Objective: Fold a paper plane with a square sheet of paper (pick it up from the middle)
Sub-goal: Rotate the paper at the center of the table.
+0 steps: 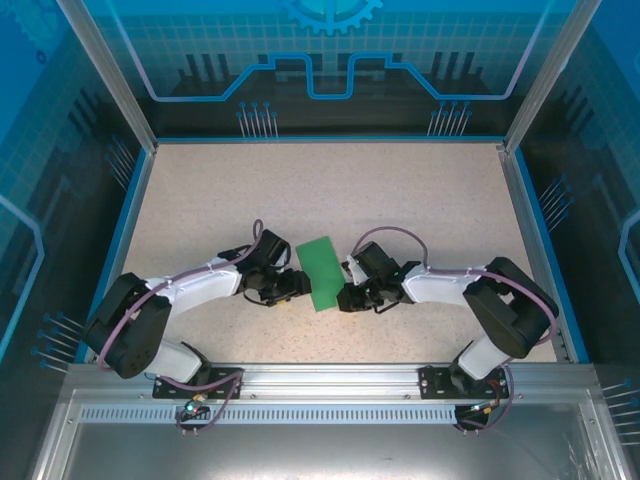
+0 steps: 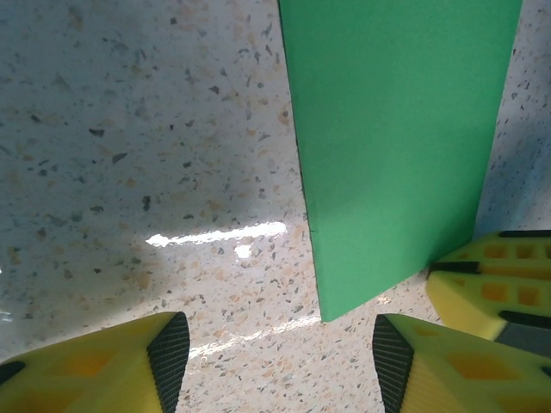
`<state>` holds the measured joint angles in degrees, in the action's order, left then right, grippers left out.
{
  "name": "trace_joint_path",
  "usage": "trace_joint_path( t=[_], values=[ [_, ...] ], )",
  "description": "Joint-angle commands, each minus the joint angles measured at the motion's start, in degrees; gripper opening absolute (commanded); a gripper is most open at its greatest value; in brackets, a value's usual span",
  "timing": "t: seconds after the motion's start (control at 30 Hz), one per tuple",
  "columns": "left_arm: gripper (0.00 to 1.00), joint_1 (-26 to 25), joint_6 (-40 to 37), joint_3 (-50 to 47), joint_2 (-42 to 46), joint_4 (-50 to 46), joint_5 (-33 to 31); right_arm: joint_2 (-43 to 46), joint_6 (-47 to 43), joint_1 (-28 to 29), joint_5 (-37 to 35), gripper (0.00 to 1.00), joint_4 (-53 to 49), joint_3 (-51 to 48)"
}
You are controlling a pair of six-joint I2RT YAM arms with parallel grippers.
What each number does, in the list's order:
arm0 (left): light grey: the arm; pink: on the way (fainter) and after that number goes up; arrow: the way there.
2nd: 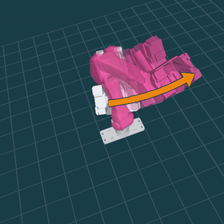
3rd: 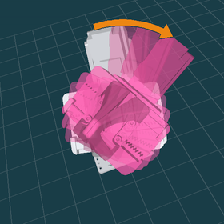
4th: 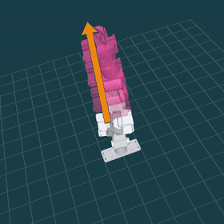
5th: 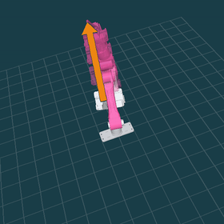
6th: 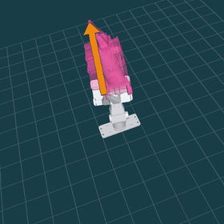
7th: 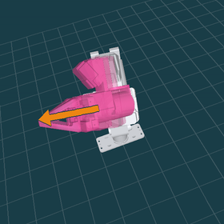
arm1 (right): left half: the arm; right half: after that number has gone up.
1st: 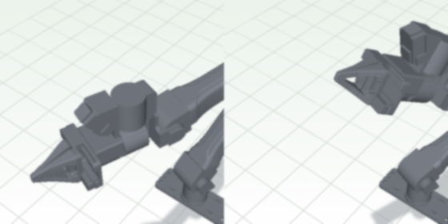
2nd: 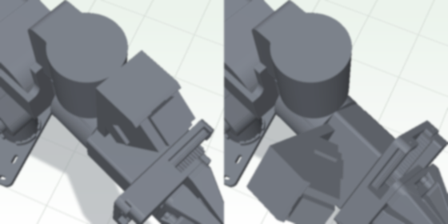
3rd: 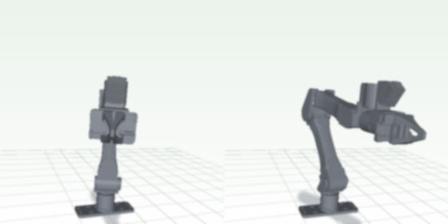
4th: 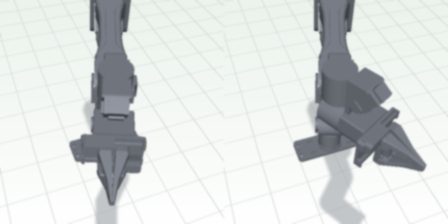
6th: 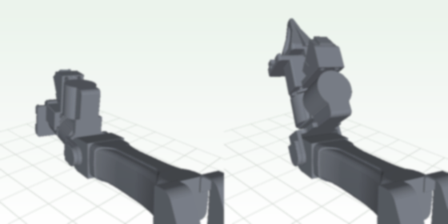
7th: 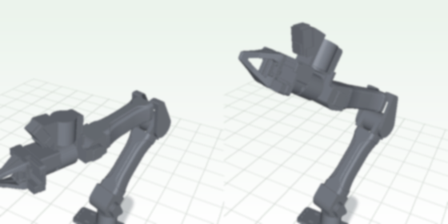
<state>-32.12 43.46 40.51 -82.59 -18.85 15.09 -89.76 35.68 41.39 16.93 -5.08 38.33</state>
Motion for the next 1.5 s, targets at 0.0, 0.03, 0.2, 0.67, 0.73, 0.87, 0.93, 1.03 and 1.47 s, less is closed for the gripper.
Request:
trace_joint_path(
  t=[0.0,0.03,0.2,0.67,0.73,0.87,0.93,1.03,1.47],
  values=[
    [0.62,-0.3,1.3,-1.3,1.6,3.4,1.6,3.1,-2.4,-2.6,-1.2,0.17,-4.4,1.8],
    [0.62,-0.3,1.4,-1.4,1.5,4.1,2.0,3.3,-2.8,-3.1,-1.2,0.18,-4.7,1.9],
    [0.65,-0.5,1.6,-2.1,1.6,6.3,3.1,2.3,-4.7,-6.1,-1.2,0.23,-5.9,3.9],
    [0.69,-0.6,0.4,-2.0,0.4,7.5,3.5,-3.3,-4.4,-6.2,3.9,0.28,-4.3,4.1],
    [0.70,-0.5,-0.1,-1.8,0.3,7.0,3.5,-3.9,-4.1,-5.8,3.9,0.29,-3.9,3.9],
    [0.70,-0.6,-0.3,-2.1,0.5,6.9,3.6,-4.1,-3.0,-4.3,4.2,0.27,-3.2,3.9],
    [0.70,-0.6,-0.2,-2.6,0.8,6.9,3.6,-3.7,-2.2,-3.3,4.0,0.25,-3.0,4.0],
    [0.70,-0.5,0.2,-3.2,1.5,6.7,3.6,-3.3,-0.6,-2.0,3.9,0.22,-2.1,3.8],
    [0.69,-0.6,4.5,-7.4,3.4,10.1,4.1,-1.7,2.4,1.2,4.0,0.22,-0.6,3.7]
  ],
)
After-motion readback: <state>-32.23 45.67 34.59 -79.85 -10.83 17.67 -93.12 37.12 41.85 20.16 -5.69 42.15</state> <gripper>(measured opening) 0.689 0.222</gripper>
